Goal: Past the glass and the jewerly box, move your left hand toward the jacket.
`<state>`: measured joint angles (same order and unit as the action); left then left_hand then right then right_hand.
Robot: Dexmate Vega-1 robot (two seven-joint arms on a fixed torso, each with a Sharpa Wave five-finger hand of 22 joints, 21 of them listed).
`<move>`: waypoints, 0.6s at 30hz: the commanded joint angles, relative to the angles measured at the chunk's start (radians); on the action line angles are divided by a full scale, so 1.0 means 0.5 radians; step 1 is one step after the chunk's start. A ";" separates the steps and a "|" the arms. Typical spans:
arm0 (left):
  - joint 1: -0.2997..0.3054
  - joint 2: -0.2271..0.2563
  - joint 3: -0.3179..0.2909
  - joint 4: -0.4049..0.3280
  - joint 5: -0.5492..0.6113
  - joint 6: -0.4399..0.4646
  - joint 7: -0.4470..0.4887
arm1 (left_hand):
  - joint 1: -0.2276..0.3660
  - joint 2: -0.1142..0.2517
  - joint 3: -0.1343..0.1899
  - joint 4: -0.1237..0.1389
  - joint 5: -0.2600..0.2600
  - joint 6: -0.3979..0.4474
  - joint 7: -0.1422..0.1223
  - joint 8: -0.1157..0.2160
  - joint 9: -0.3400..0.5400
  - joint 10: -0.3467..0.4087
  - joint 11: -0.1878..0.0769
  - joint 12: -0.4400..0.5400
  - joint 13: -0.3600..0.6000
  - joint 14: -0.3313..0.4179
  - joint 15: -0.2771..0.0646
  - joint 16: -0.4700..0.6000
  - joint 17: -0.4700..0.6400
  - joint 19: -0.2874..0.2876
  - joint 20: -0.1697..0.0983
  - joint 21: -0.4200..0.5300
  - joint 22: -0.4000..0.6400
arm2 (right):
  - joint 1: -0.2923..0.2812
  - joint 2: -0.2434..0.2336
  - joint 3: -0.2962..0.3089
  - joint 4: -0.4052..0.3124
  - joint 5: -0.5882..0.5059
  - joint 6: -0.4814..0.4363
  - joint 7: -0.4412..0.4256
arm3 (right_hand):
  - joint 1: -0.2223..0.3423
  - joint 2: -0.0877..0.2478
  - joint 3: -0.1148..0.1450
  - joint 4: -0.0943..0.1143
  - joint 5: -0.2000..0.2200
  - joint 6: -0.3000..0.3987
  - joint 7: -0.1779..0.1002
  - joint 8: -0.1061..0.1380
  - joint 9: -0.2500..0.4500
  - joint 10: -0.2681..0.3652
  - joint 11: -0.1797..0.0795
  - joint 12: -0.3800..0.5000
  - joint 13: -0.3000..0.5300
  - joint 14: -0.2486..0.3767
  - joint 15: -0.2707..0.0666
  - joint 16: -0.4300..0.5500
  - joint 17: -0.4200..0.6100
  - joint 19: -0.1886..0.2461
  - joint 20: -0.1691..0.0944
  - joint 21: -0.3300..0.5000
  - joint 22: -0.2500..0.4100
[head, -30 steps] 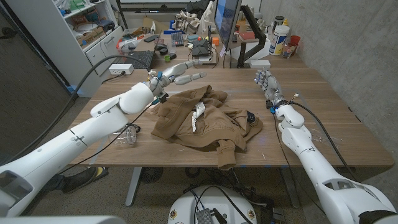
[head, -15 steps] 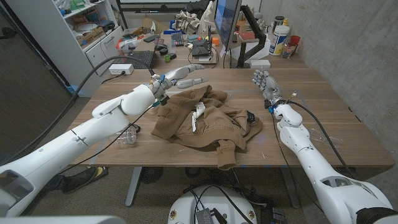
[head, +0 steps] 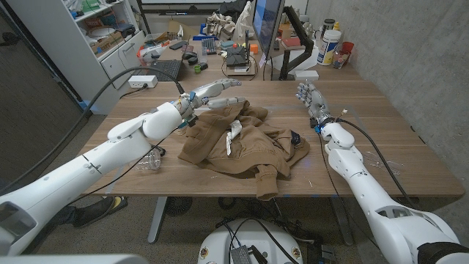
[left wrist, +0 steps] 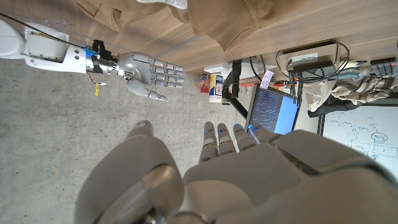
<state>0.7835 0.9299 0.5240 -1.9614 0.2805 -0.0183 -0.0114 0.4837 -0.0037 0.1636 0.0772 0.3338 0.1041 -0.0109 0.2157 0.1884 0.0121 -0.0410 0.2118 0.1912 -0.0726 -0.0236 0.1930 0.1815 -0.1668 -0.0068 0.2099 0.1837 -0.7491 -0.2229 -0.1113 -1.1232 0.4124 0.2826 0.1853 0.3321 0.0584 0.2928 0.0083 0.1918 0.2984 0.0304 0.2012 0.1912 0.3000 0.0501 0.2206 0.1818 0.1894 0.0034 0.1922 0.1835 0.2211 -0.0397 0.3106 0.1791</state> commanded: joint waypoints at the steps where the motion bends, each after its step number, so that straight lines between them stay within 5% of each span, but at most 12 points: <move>1: 0.004 0.023 0.029 -0.055 0.154 0.051 -0.045 | 0.005 0.008 -0.007 -0.004 0.012 0.003 0.000 0.001 0.006 0.003 -0.012 0.009 0.003 0.002 0.008 0.003 0.006 0.015 0.026 0.007 0.005 | 0.021 0.020 -0.004 0.033 -0.016 0.010 0.011 | -0.003 0.023 -0.001 -0.015 -0.003 0.023 0.004 -0.007 0.001 0.016 0.005 -0.011 0.006 0.022 -0.001 0.000 0.007 0.023 -0.023 -0.002 0.004; 18: -0.042 0.018 0.106 -0.072 0.268 0.124 -0.216 | 0.088 0.008 0.003 -0.052 0.035 0.072 -0.021 0.016 0.007 0.065 -0.010 0.024 0.005 0.054 0.014 0.012 0.004 0.152 0.063 0.050 0.005 | 0.024 0.031 0.009 0.056 -0.020 0.016 0.014 | -0.005 0.024 -0.003 -0.017 -0.003 0.024 0.003 -0.007 0.001 0.015 0.006 -0.012 0.006 0.023 -0.001 -0.001 0.007 0.025 -0.020 -0.012 0.005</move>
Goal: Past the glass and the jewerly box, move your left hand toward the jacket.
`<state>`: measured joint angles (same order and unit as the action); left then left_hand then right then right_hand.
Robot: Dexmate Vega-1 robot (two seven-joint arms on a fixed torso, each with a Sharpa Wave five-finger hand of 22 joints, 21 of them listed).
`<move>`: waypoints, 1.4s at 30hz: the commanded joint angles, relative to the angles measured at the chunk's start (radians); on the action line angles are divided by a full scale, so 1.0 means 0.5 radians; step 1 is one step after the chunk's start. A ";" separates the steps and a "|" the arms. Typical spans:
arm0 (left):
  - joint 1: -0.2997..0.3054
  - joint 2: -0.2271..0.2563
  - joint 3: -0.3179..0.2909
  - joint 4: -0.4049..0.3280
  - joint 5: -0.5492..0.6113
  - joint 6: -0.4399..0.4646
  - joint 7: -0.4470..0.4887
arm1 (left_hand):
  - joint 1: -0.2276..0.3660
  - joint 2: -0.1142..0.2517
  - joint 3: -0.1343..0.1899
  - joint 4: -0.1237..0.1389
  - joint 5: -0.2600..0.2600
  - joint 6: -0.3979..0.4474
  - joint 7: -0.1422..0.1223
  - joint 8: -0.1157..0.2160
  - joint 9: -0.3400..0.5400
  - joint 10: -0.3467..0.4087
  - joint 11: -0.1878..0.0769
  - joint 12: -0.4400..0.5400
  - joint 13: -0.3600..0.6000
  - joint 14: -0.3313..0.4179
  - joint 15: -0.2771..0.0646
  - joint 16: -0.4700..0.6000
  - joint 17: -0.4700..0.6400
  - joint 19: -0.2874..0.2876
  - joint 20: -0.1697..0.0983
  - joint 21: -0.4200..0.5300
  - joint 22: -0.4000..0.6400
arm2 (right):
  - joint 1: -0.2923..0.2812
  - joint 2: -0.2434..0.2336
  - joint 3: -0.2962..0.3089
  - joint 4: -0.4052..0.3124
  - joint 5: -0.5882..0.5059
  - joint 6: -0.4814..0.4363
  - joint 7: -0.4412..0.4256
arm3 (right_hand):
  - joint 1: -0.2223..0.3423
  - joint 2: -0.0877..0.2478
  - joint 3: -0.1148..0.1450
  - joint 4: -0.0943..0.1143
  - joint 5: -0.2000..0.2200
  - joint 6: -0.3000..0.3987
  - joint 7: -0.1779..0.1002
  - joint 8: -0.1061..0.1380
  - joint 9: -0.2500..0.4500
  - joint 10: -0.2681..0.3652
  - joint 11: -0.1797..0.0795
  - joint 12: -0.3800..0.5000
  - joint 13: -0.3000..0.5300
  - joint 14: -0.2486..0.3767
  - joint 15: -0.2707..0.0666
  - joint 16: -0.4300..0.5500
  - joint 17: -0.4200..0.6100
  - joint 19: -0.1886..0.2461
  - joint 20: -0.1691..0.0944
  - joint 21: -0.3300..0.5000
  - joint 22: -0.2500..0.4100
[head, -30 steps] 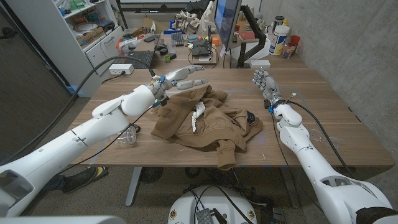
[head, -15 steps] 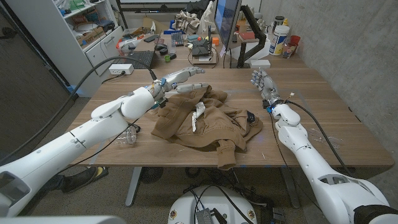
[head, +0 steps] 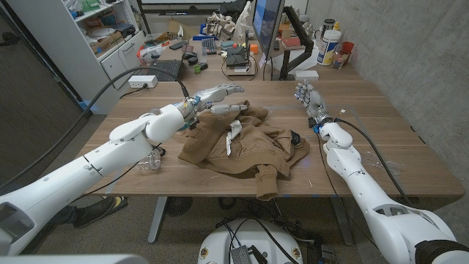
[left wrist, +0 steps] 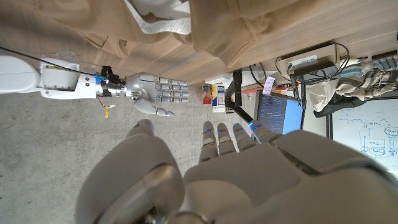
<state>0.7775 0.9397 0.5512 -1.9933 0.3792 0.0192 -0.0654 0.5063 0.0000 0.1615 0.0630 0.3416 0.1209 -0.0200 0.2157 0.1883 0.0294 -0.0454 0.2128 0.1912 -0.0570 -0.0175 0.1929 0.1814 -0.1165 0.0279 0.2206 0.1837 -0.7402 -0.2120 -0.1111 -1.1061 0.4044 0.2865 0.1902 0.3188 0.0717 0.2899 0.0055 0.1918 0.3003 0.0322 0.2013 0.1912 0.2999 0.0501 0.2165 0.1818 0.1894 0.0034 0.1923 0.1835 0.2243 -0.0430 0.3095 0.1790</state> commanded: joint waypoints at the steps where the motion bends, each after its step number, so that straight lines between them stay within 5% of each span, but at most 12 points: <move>1: -0.032 -0.003 0.055 -0.006 0.074 0.051 -0.112 | 0.044 0.001 0.007 -0.025 0.020 0.042 0.000 0.017 0.007 0.031 0.002 0.022 0.005 0.026 0.001 0.012 0.005 0.055 -0.009 0.030 0.005 | 0.008 0.011 0.009 0.027 -0.003 0.009 0.006 | 0.021 -0.002 0.002 -0.012 -0.003 0.021 -0.001 -0.007 0.001 0.016 0.005 -0.004 0.006 0.023 0.000 -0.001 0.007 0.019 -0.013 -0.010 0.005; 42: -0.081 -0.020 0.135 0.034 0.127 0.128 -0.250 | 0.109 -0.004 -0.008 -0.058 0.039 0.254 -0.091 0.058 0.008 0.267 -0.092 0.078 0.008 0.188 -0.040 0.035 0.007 0.118 0.093 0.025 0.008 | 0.070 0.058 0.014 0.140 -0.046 0.028 0.025 | 0.018 0.000 -0.002 -0.021 -0.002 0.027 -0.004 -0.007 0.001 0.023 0.009 -0.004 0.006 0.032 -0.002 -0.001 0.006 0.028 -0.007 -0.033 0.006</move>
